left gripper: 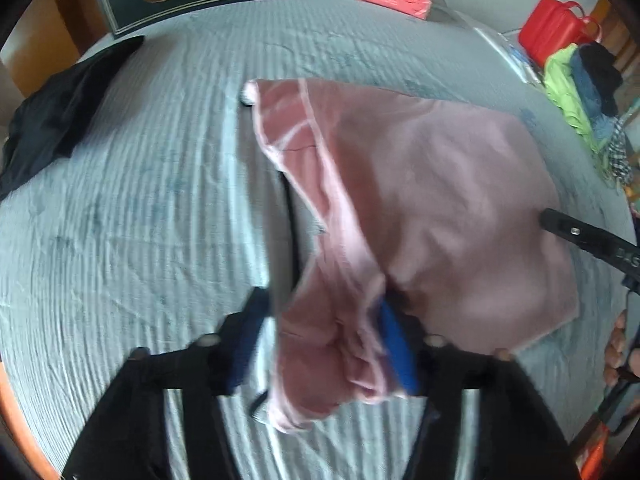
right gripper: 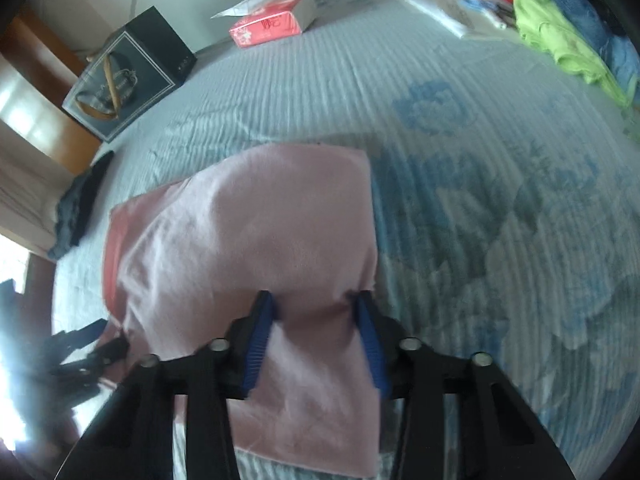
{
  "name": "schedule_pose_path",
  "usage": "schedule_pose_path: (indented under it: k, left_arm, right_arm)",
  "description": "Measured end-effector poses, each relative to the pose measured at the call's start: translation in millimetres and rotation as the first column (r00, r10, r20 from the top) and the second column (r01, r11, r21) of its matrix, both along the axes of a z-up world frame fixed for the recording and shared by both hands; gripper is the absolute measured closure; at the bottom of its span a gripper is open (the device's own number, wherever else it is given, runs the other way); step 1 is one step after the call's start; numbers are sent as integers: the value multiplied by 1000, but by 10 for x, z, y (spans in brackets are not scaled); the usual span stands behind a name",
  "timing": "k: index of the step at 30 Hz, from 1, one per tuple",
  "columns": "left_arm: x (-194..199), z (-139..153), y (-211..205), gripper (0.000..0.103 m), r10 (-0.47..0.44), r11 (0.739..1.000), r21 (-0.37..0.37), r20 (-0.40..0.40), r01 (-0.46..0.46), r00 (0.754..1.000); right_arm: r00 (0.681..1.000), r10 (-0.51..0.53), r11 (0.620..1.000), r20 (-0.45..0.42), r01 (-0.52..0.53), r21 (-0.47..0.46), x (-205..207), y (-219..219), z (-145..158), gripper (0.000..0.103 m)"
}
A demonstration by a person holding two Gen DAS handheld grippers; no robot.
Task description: Fold clothes
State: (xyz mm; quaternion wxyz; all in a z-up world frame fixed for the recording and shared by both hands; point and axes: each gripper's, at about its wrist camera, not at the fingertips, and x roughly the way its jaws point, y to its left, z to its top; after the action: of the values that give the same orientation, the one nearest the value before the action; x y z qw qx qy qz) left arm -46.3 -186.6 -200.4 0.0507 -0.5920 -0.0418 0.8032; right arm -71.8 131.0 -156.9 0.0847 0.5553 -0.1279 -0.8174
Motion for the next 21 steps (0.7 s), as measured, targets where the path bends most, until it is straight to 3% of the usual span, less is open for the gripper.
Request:
schedule_pose_path:
  k: [8,11,17,20,21]
  left_arm:
    - [-35,-11,-41,61,-17,1000,10,-2,17,1000]
    - [-43,120,-94,60,-5,1000,19,8,5,1000]
    - [-62,84,-85,59,-1,999,34,11,0,1000]
    - [-20,94,-96,51,-4,999,52,7,4,1000]
    - [-17,93,-73,43,-10,998,58,6,10,1000]
  right_arm:
    - [1000,-13,997,4,14,-69,-21,111,-45,74]
    - [1000,6,998,8,-5,-63,-28,87,-37,69]
    - [1000,-10,999,28,12,-51,-12,62,-23,61]
    - [999,-23,997,33,26,-68,-13,128,26,57]
    - [999,-27,997,32,29,-70,-16,154,39,57]
